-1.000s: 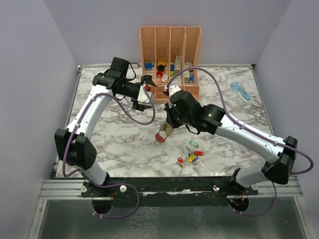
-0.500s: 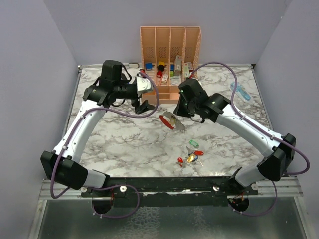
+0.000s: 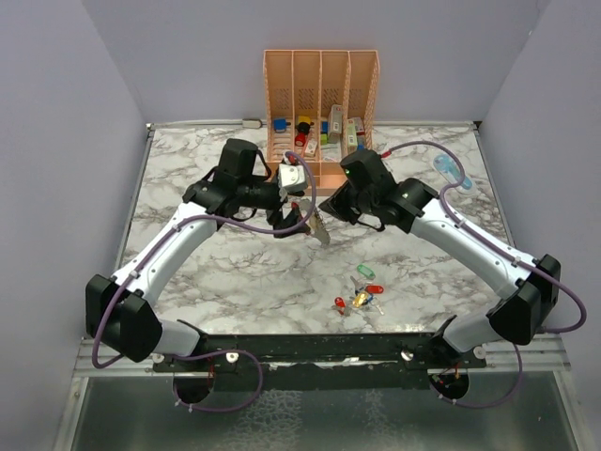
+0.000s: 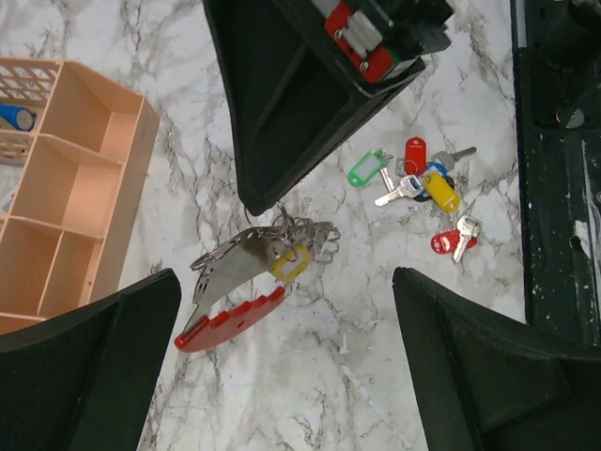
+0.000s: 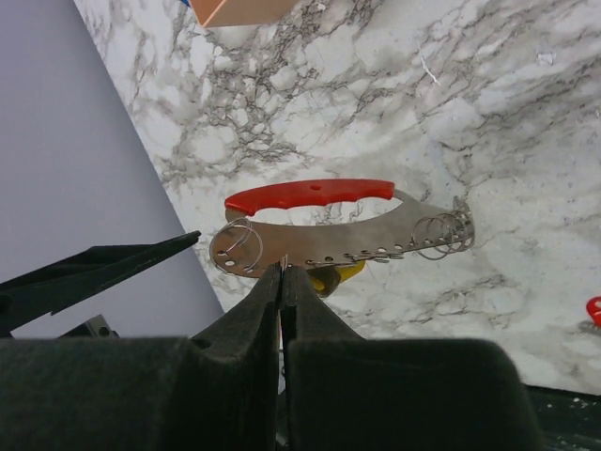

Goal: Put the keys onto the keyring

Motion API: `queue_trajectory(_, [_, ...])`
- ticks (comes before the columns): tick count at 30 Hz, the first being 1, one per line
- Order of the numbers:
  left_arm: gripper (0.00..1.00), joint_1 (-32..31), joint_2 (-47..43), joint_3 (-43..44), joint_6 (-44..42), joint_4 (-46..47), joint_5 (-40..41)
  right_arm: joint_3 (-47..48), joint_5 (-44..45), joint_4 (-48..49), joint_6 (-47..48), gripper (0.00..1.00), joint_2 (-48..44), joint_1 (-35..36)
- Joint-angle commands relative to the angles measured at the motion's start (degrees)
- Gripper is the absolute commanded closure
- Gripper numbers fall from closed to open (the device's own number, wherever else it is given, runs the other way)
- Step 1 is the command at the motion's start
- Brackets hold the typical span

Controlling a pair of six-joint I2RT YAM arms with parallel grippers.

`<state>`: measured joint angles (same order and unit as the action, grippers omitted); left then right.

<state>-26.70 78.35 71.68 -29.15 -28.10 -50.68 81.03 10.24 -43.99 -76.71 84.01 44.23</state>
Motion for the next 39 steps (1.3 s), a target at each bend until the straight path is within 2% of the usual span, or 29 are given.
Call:
queue_trajectory(1, [0.04,-0.1,-0.4,-2.4,5.0,6.6,3.4,-0.2,-1.0,-3.3,-15.1,0.99,-1.9,-0.3])
queue_trajectory(3, [0.08,-0.1,-0.3,-3.7,5.0,8.3,3.5,-0.1,-1.3,-4.9,-18.4,0.99,-1.8,-0.3])
queue_trajectory(7, [0.29,-0.1,0.6,-5.4,5.9,11.2,3.6,0.8,-3.5,-7.6,-24.4,0.99,-0.9,-0.3])
queue_trajectory(9, [0.35,-0.1,1.2,-5.5,7.5,12.8,2.5,0.3,-4.4,-7.3,-26.4,0.99,-1.1,-0.3])
queue_trajectory(18, [0.41,-0.6,5.1,-3.6,8.2,13.3,-2.7,-2.2,-6.8,-5.0,-31.7,0.99,-1.8,-0.3])
queue_trajectory(25, [0.44,-0.7,5.8,-2.3,-0.3,4.1,-9.5,-1.9,-3.6,-5.3,-32.9,0.99,-3.1,-0.3])
queue_trajectory(27, [0.44,-0.7,6.2,-2.4,-1.4,4.0,-10.7,-1.9,-3.2,-5.1,-33.2,0.99,-3.2,-0.3])
queue_trajectory(39, [0.51,-1.0,7.1,-2.5,-0.4,6.2,-6.5,-2.7,-3.4,-2.5,-36.0,0.99,-3.9,-0.4])
